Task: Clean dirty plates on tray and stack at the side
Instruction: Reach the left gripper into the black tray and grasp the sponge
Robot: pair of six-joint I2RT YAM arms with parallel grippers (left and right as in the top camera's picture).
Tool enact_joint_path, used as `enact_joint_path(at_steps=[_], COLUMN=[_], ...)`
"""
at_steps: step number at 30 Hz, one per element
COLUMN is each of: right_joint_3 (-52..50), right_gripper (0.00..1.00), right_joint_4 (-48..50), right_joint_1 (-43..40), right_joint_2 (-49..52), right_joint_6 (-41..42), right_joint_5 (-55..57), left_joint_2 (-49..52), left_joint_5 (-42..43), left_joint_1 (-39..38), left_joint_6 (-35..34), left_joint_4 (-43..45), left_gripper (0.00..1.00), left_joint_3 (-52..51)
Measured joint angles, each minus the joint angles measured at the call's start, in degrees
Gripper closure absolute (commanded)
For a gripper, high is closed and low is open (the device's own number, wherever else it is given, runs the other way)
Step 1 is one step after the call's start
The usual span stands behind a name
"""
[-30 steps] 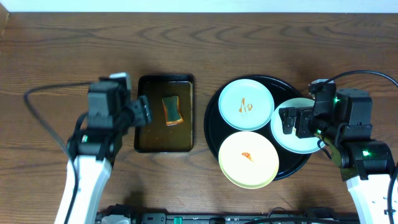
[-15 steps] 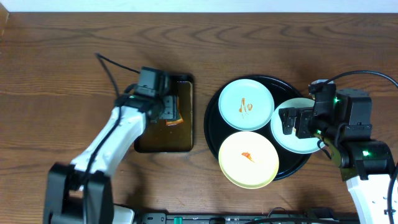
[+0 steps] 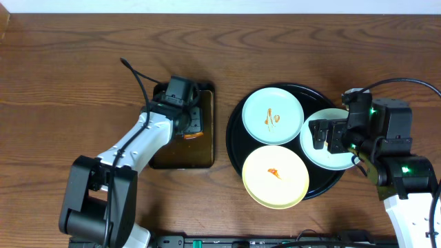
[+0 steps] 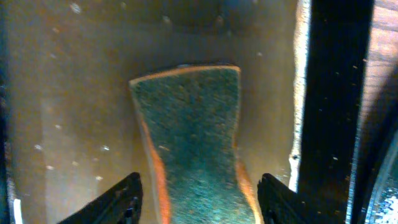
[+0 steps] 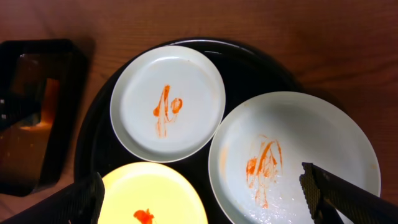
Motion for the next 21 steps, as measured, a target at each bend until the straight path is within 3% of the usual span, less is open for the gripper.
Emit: enact_joint_path(at_steps=[11,21], right_joint_3=[0.0,0.0], right_gripper=[0.01,0.01], right_joint_4=[-0.48,-0.48], right_joint_1=[0.0,0.0], right_joint_2=[0.0,0.0], right_joint_6=[0.0,0.0], right_joint_5=[0.0,0.0], left_joint_2=[1.57,2.89], left_joint_5=[-3.48,-4.42], left_joint_1=[-0.87,-2.19], left_joint_6=[-4.09,-4.81], left_joint_4=[1.97,3.06], left_gripper=[0.42,0.62], left_joint_3=[0.0,0.0])
